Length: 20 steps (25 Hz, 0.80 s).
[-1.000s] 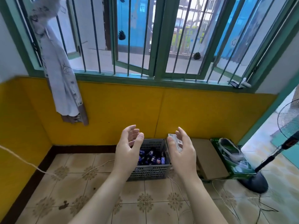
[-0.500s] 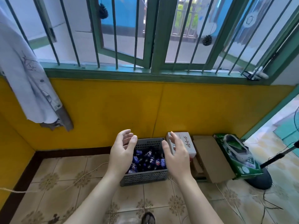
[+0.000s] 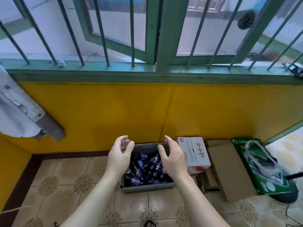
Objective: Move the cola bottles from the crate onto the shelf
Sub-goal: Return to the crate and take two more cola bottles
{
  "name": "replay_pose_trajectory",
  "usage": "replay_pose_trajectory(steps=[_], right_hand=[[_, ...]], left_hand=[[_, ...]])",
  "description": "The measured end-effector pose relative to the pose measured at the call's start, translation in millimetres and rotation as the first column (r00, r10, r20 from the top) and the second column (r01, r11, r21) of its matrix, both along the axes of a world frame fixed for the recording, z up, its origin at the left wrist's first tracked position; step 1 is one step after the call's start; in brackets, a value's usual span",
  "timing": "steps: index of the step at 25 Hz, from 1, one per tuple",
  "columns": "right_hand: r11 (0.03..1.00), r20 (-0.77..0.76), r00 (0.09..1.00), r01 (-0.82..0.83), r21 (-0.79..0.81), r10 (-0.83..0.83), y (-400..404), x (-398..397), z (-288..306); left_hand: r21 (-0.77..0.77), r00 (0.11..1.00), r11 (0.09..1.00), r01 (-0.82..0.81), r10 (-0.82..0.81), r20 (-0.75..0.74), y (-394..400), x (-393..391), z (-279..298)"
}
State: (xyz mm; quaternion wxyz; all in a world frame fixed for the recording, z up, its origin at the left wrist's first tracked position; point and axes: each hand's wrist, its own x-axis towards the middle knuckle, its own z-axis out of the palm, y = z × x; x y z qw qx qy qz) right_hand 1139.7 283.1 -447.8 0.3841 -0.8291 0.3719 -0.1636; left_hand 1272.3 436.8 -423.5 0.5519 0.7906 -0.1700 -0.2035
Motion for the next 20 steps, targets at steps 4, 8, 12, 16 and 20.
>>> replay_pose_trajectory(steps=[4,8,12,16,20], right_hand=[[0.998,-0.136,0.989,-0.064,0.001,0.064,-25,44,-29],[0.997,-0.251,0.965,-0.075,0.007,0.075,-33,78,-64],[0.995,-0.346,0.934,-0.097,0.003,0.092,-42,109,-112],[0.994,-0.405,0.908,-0.104,0.033,0.109,-53,124,-173],[0.987,-0.478,0.867,-0.164,-0.004,0.142,-78,132,-262]], left_hand=[[0.081,0.999,0.997,-0.013,0.017,-0.042,-21,46,-32],[0.165,0.993,0.986,0.038,-0.019,-0.114,-32,89,-72],[0.23,0.988,0.969,0.09,-0.058,-0.141,-42,130,-124],[0.241,0.971,0.96,0.139,-0.085,-0.224,-54,152,-186],[0.272,0.963,0.945,0.181,-0.115,-0.243,-76,165,-275]])
